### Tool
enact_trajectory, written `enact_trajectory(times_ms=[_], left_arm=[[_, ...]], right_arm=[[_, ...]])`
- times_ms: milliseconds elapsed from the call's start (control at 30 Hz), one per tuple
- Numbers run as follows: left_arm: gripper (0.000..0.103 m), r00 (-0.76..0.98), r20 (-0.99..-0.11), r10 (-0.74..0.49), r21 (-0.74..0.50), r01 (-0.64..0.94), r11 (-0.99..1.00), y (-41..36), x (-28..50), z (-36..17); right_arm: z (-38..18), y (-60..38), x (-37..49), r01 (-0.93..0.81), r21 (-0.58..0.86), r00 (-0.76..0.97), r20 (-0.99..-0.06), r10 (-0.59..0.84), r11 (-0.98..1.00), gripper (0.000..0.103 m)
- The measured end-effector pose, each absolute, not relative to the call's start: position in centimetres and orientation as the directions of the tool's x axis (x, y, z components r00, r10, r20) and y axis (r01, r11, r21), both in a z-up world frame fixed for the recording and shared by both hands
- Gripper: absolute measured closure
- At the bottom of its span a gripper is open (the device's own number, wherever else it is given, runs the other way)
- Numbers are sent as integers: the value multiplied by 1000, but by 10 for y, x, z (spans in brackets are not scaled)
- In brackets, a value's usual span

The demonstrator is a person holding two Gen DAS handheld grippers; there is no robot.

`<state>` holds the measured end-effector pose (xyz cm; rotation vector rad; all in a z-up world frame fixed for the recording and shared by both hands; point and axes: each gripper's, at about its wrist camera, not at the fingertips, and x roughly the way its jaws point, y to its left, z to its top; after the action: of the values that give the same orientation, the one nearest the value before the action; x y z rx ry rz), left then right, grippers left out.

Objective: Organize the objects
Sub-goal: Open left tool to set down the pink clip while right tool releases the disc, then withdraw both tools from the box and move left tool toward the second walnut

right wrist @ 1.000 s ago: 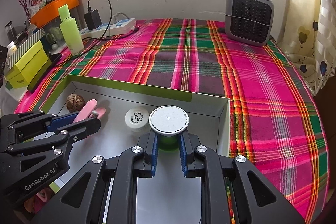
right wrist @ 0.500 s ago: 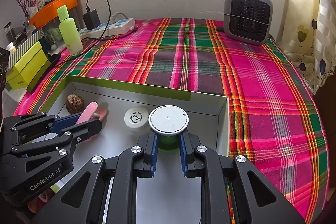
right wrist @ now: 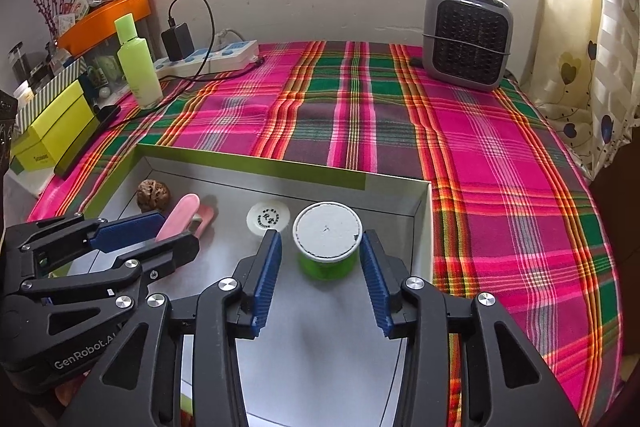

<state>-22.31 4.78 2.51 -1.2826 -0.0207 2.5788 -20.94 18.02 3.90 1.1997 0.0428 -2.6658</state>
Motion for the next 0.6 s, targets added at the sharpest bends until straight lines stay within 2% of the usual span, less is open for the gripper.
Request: enact_trajectory(times_ms=[200,300,600], left_arm=[[66,-595,-769,235,-124,-223,-967,45,-209,34],[61,-603,-760,244,-137,-219,-966,41,-201,39],[60,-637,-734,235,-135,-203,-970,32,-166,52]], right_arm=[[48,177,-198,206,49,-662,-729,-176,-977,61],[53,175,-191,206,44,-671,-721,-174,-977,61],[62,170,-160,206,42,-687,-705,-175,-978,61]])
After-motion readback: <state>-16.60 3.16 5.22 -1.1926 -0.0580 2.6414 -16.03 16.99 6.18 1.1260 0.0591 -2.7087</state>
